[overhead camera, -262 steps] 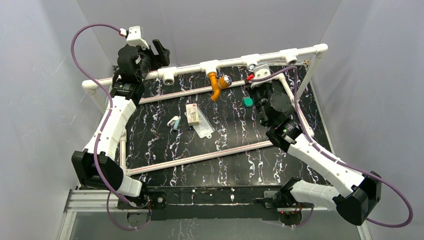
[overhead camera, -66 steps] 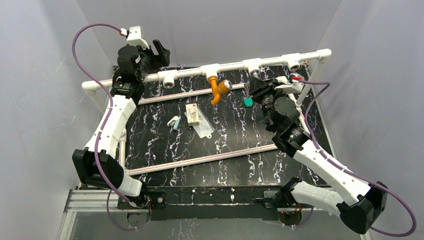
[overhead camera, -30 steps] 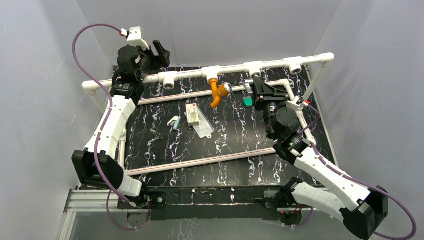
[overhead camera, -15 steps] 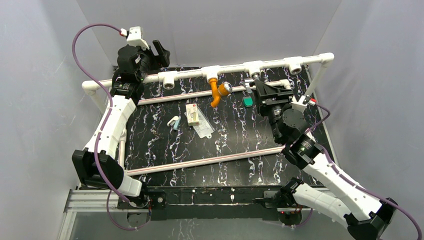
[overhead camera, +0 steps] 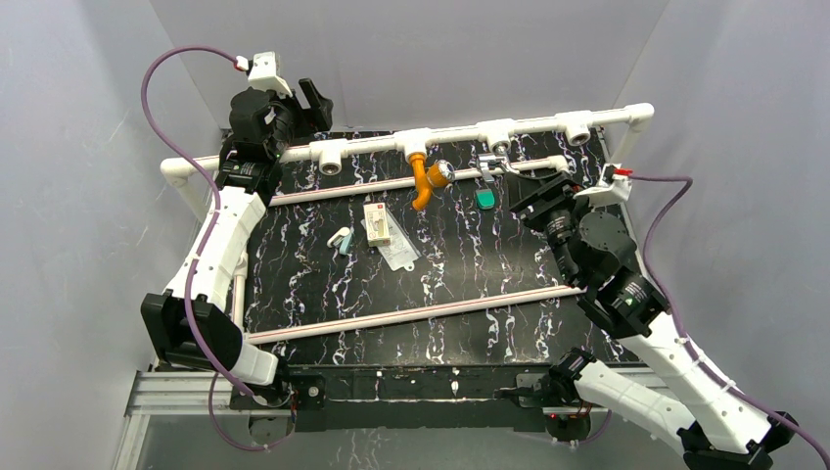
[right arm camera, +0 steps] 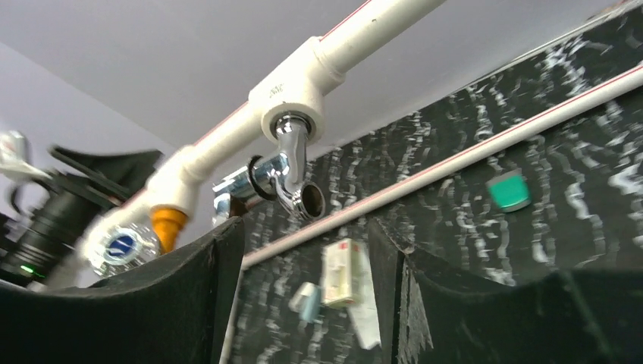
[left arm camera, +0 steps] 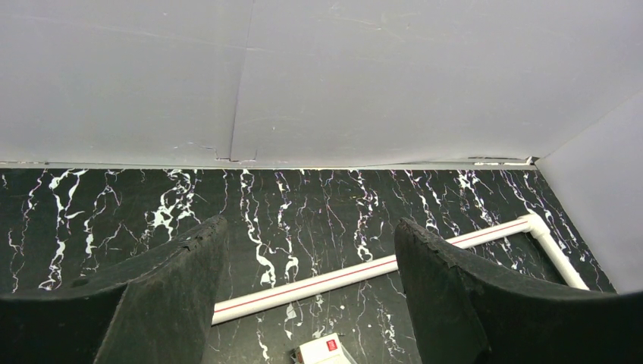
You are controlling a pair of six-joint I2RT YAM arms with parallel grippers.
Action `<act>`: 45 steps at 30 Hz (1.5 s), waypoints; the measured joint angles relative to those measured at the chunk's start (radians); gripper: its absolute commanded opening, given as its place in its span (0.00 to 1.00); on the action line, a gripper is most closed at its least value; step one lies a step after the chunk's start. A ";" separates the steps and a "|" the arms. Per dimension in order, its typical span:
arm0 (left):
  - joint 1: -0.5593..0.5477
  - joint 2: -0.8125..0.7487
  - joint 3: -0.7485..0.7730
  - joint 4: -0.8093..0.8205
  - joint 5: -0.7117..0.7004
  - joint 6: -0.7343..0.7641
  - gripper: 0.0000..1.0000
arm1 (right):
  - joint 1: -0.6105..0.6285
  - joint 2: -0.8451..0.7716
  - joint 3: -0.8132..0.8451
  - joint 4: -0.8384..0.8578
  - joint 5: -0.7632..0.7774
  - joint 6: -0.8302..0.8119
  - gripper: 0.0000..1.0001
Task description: Install the water faucets
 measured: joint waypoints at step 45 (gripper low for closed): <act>0.000 0.003 0.001 0.003 0.000 0.000 0.78 | 0.014 0.148 -0.097 0.319 -0.371 -2.299 0.76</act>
